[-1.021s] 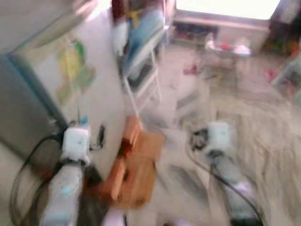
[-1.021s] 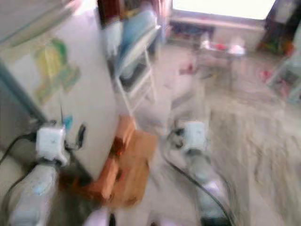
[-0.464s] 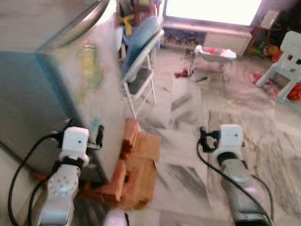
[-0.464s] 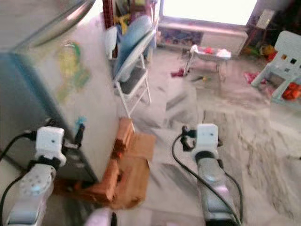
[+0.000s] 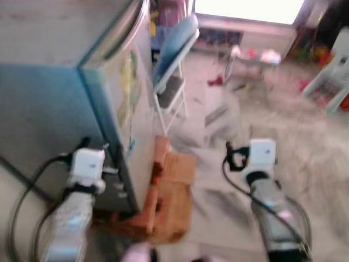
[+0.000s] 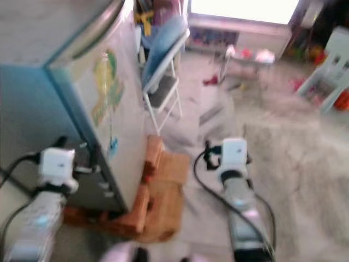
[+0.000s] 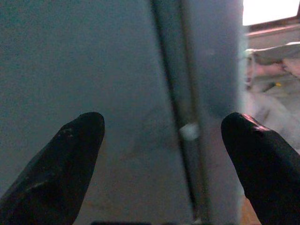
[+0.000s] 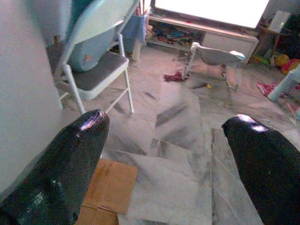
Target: Restocking fridge
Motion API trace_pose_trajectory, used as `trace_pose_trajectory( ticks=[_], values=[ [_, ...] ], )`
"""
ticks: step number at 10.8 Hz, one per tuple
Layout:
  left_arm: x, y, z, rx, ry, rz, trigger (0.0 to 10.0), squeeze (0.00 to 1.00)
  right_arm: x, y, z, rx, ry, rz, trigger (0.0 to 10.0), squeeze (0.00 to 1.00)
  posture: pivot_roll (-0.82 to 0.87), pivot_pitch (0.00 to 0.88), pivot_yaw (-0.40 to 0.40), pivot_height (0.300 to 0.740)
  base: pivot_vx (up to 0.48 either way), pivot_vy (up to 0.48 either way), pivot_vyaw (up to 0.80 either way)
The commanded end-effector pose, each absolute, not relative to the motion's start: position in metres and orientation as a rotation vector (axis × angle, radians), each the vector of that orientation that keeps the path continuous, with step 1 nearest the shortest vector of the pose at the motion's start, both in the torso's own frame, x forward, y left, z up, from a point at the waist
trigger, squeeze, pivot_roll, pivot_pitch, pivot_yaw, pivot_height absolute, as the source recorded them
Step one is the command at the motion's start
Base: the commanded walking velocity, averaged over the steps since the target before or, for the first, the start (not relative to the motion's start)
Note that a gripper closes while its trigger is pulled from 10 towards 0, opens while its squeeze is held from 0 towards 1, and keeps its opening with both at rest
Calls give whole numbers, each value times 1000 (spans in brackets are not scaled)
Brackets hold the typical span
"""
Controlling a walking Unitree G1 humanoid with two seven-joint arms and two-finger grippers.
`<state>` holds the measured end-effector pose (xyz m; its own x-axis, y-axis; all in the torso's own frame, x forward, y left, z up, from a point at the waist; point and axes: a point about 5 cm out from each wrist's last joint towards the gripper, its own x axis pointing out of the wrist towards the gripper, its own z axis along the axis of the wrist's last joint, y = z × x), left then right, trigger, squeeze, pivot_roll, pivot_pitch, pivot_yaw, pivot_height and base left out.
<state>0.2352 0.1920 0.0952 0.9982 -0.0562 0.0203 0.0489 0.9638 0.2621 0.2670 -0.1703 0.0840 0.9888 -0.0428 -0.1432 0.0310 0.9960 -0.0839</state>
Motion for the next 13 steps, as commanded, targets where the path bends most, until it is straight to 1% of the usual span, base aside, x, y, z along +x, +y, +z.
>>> trace_pose_trajectory(
  ticks=[1, 2, 3, 4, 5, 7, 8, 10, 11, 12, 13],
  values=[
    [233, 191, 96, 262, -28, -51, 10000, 0, 266, -177, 83, -88, 150, -57, 10000, 0, 131, 63, -42, 740, 0, 0, 0],
    [231, 191, 94, 253, -13, -61, 10000, 0, 265, -177, 83, -88, 152, -59, 10000, 0, 131, 64, -42, 740, 0, 0, 0],
    [230, 188, 88, 215, 28, -93, 10000, 0, 265, -178, 83, -87, 154, -60, 10000, 0, 131, 66, -43, 740, 0, 0, 0],
    [229, 180, 82, 137, 69, -157, 10000, 0, 264, -178, 82, -86, 162, -61, 10000, 0, 128, 67, -43, 740, 0, 0, 0],
    [229, 176, 82, 112, 71, -186, 10000, 0, 261, -183, 79, -92, 183, -65, 10000, 0, 127, 69, -47, 740, 0, 0, 0],
    [235, 183, 81, 142, 75, -134, 10000, 0, 255, -196, 74, -106, 218, -101, 10000, 0, 126, 70, -48, 740, 0, 0, 0],
    [238, 184, 81, 125, 81, -138, 10000, 0, 255, -199, 73, -101, 226, -111, 10000, 0, 118, 72, -48, 740, 0, 0, 0],
    [251, 193, 80, 133, 104, -128, 10000, 0, 258, -194, 74, -90, 222, -108, 10000, 0, 110, 74, -46, 740, 0, 0, 0],
    [261, 194, 83, 111, 107, -146, 10000, 0, 258, -191, 75, -80, 222, -83, 10000, 0, 107, 74, -45, 740, 0, 0, 0],
    [267, 194, 85, 110, 114, -169, 10000, 0, 257, -191, 72, -92, 249, -60, 10000, 0, 97, 75, -45, 740, 0, 0, 0],
    [270, 195, 84, 125, 118, -166, 10000, 0, 255, -196, 68, -83, 276, -77, 10000, 0, 91, 75, -44, 740, 0, 0, 0]
  ],
)
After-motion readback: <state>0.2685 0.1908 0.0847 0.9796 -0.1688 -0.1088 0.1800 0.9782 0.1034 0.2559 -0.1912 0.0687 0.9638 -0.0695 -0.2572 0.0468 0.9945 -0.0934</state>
